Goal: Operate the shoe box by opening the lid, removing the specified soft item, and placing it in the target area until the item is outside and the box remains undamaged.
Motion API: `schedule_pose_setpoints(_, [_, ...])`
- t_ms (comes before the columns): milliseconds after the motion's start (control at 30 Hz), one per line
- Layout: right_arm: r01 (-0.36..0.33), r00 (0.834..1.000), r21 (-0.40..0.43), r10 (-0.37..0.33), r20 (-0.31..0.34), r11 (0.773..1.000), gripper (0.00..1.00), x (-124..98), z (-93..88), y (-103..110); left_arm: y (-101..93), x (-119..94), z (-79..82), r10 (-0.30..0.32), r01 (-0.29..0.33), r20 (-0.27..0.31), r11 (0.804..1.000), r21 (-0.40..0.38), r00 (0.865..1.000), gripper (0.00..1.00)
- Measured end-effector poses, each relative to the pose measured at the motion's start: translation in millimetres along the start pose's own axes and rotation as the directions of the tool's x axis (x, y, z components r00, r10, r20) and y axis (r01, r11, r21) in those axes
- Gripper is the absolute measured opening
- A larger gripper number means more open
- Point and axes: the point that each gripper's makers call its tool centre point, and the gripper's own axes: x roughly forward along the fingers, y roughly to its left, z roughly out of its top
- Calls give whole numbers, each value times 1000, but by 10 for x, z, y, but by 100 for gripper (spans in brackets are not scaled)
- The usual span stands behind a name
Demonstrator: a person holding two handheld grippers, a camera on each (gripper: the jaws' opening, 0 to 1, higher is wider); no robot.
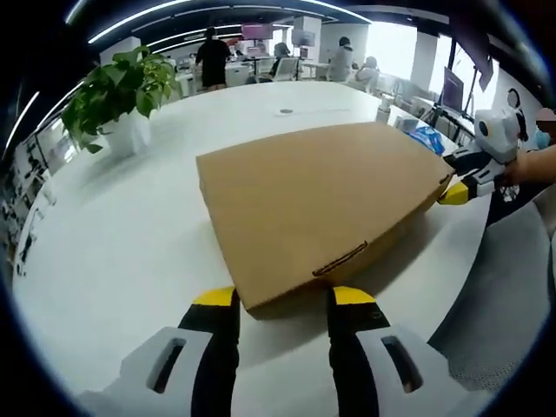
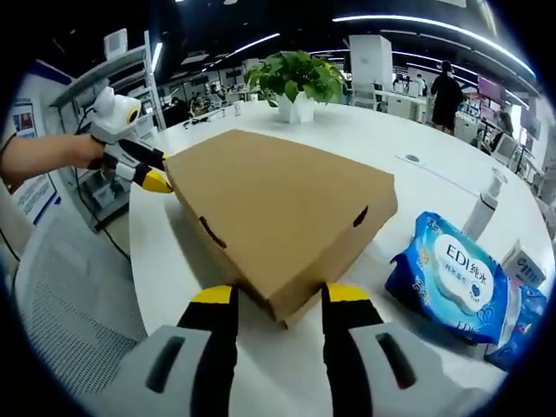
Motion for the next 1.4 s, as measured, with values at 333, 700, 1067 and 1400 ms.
schedule_pose_setpoints(333, [7,1000,-5,-7,-5,1000,35,31,37,-86,14,100,33,-9,8,-15,1000,-22,1000,40])
schedule_pose_setpoints(700, [11,1000,-2,-11,-15,1000,35,93,101,-247,59,232,143,-22,21,-34,1000,-23,999,39])
schedule_pose_setpoints(1067, [18,999,-24,-18,-41,1000,35,187,194,-479,107,394,323,-32,31,-36,999,-27,999,39])
schedule_pose_setpoints(1400, [26,998,-34,-28,-58,999,35,274,271,-670,163,525,466,-40,39,-29,998,-40,999,38])
